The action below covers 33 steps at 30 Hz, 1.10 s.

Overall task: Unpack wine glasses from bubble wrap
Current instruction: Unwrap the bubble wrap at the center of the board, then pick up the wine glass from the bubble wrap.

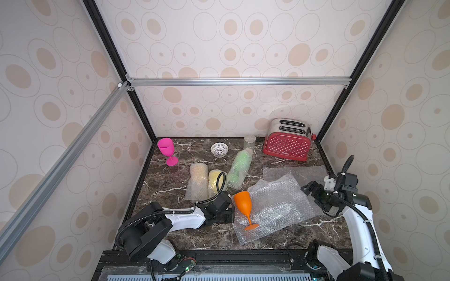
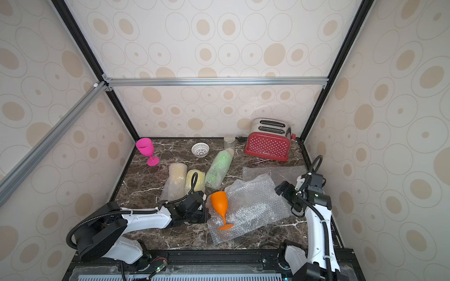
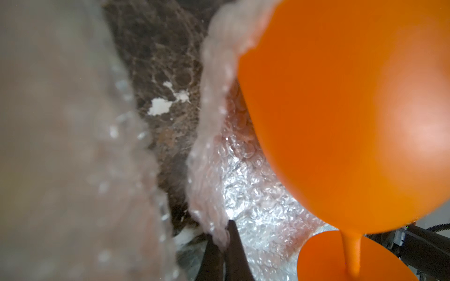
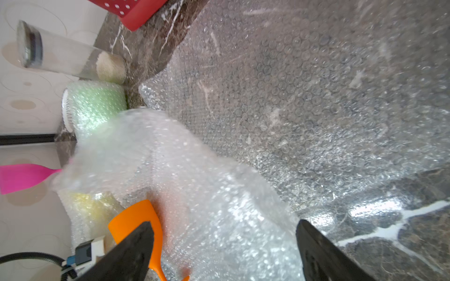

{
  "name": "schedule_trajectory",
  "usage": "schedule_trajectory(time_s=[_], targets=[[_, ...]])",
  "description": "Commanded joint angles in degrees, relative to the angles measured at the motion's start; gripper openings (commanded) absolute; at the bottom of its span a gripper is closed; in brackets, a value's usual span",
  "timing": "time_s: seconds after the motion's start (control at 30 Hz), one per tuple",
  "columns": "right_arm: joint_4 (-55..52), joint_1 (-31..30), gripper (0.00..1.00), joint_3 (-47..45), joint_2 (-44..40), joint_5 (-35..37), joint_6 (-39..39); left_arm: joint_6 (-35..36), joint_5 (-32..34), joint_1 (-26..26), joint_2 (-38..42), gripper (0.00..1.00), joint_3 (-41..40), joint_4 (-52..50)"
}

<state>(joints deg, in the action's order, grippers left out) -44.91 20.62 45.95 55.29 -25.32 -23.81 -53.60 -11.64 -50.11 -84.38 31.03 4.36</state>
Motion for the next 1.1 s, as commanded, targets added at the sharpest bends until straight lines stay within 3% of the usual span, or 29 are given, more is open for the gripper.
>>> schedule_trajectory(time_s=[0.0, 0.17, 0.3, 0.4, 0.53, 0.77, 0.97, 1.07], targets=[[0.59, 1.0, 0.93, 1.21, 0.1, -4.06, -0.8, 0.89, 0.78, 0.61, 0.88, 0.0, -0.07, -2.25], [-0.86, 1.0, 0.88, 2.28, -2.11, -3.46, 0.43, 1.65, 0.09, 0.62, 0.18, 0.0, 2.37, -2.81], [-2.37, 0.41, 0.82, 2.71, -3.04, -6.36, 1.58, 2.57, 0.71, 0.56, 0.94, 0.15, 4.65, -5.13], [-4.47, -3.43, 0.78, 3.21, -3.31, -5.83, 2.82, 3.15, 1.74, 0.62, 2.51, 0.27, 6.18, -7.67], [-5.37, -14.68, 0.75, 3.3, -4.56, -1.13, 1.76, 3.85, 3.77, 0.64, 6.16, 0.4, 7.55, -11.61], [1.84, -36.21, 0.64, -1.85, -2.41, 3.83, -4.46, 3.27, 5.09, 0.97, 13.24, 0.45, 7.6, -14.25], [13.94, -55.36, 0.55, -3.06, 7.9, 7.35, -10.02, 2.28, 2.74, 1.89, 17.0, 0.47, 5.14, -11.7], [16.06, -62.19, 0.54, -1.29, 15.46, 10.3, -10.61, 1.88, 1.54, 2.63, 18.3, 0.47, 3.74, -10.46]])
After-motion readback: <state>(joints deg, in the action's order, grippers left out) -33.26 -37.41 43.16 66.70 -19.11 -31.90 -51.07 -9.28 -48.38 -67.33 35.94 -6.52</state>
